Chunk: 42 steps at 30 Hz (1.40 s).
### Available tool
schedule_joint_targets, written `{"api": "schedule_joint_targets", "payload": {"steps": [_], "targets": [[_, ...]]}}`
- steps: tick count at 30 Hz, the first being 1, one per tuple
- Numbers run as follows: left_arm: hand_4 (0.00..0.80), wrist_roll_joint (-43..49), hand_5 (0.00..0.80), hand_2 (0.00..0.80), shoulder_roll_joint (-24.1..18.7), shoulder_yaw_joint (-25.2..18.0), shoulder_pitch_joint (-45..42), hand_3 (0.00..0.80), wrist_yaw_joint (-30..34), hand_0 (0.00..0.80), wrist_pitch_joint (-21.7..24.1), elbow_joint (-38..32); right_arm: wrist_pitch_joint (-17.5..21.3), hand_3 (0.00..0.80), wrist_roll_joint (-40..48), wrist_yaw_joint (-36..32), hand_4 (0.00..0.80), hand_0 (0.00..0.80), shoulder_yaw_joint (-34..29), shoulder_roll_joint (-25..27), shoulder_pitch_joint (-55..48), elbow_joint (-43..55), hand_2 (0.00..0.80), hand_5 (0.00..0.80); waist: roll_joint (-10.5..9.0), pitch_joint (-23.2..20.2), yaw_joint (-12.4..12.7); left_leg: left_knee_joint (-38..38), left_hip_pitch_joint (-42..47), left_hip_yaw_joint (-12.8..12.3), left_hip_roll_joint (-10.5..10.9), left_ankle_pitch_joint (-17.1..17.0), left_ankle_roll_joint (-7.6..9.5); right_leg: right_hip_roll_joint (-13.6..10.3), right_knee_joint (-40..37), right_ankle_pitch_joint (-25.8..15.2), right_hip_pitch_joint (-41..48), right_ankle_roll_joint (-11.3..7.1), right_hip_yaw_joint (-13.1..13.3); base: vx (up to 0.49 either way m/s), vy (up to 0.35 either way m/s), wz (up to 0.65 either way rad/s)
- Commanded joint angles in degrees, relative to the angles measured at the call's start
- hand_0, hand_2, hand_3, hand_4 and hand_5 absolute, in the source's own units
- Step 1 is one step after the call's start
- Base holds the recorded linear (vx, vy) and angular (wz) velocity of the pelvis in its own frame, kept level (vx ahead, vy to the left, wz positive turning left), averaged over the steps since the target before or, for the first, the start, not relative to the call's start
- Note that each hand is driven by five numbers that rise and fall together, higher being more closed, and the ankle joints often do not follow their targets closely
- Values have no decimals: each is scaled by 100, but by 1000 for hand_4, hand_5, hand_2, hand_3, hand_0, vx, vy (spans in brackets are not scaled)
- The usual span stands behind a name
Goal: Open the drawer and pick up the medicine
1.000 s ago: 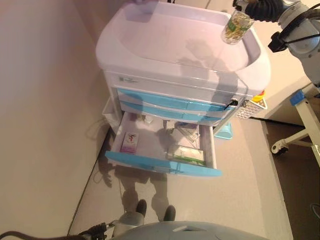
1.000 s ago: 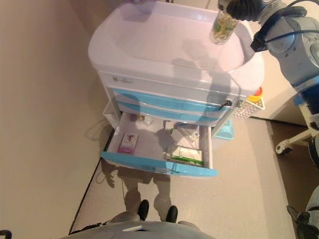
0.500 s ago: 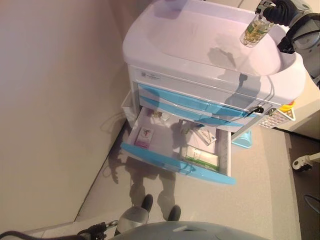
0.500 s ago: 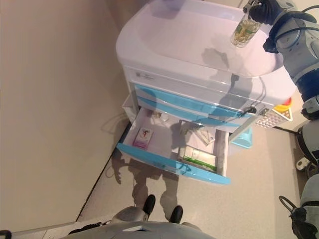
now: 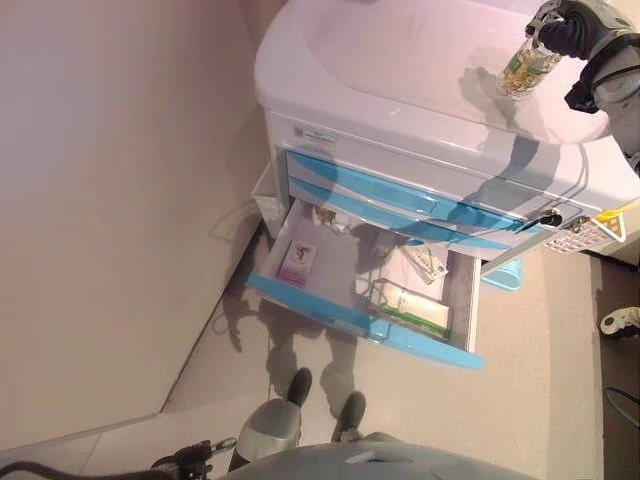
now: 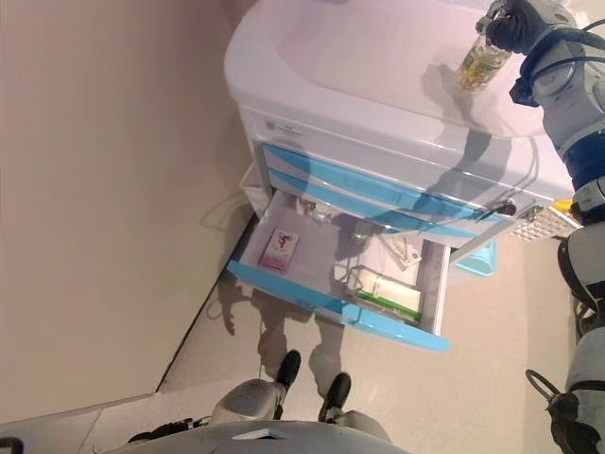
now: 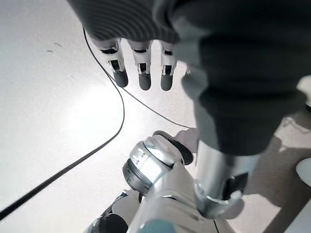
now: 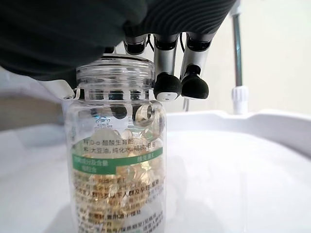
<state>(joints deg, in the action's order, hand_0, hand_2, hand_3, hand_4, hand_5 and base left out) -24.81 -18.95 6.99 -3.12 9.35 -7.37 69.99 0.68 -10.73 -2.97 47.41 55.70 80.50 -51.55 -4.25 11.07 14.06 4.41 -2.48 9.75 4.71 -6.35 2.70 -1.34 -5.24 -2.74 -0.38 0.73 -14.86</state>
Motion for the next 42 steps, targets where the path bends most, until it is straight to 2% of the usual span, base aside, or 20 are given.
{"api": "schedule_joint_targets", "payload": {"steps": [1, 14, 15, 18, 19, 32, 42], "targets": [[0, -48, 0, 0, -312, 227, 57, 0, 84, 0, 96, 41, 130, 800, -83, 252, 800, 800, 461, 64, 630, 71, 800, 800, -172, 78, 111, -52, 13, -47, 152, 505, -43, -189, 404, 205, 56, -303, 92, -29, -5, 4], [0, -151, 0, 0, -393, 295, 157, 0, 103, 0, 131, -92, 224, 800, -137, 289, 800, 800, 518, 32, 623, 144, 800, 800, -192, 263, 81, -132, -91, -99, 129, 516, -32, -170, 478, 179, -68, -307, 175, -6, -5, -1], [0, -159, 0, 0, -402, 298, 166, 0, 105, 0, 124, -96, 237, 762, -131, 299, 762, 762, 528, 35, 617, 143, 762, 762, -195, 270, 77, -134, -95, -103, 127, 517, -31, -170, 481, 178, -75, -307, 177, -4, -13, -4], [0, -148, 0, 0, -414, 300, 155, 0, 114, 0, 134, -95, 277, 154, -134, 294, 154, 154, 521, 58, 589, 164, 154, 154, -195, 285, 74, -147, -96, -102, 129, 518, -31, -168, 493, 180, -73, -304, 183, 0, -4, -1], [0, -141, 0, 0, -416, 295, 158, 0, 108, 0, 131, -91, 260, 0, -119, 280, 0, 0, 520, 65, 579, 205, 0, 0, -198, 290, 67, -151, -95, -109, 127, 519, -33, -167, 497, 182, -72, -299, 183, 0, 0, 0], [0, -72, 0, 0, -402, 281, 152, 0, 111, 0, 126, -75, 324, 0, 118, 463, 0, 0, 367, 121, 532, 425, 0, 0, -187, 246, 3, -169, -53, -154, 113, 544, -60, -169, 510, 203, -47, -293, 222, 0, -1, -1], [0, -8, 0, 0, -374, 234, 93, 0, 124, 0, 131, -15, 354, 0, 726, 1166, 0, 0, 137, 279, 631, 830, 0, 0, -170, 185, -75, -141, 22, -198, 93, 550, -82, -158, 501, 208, 0, -297, 258, 1, -1, -1]]}}
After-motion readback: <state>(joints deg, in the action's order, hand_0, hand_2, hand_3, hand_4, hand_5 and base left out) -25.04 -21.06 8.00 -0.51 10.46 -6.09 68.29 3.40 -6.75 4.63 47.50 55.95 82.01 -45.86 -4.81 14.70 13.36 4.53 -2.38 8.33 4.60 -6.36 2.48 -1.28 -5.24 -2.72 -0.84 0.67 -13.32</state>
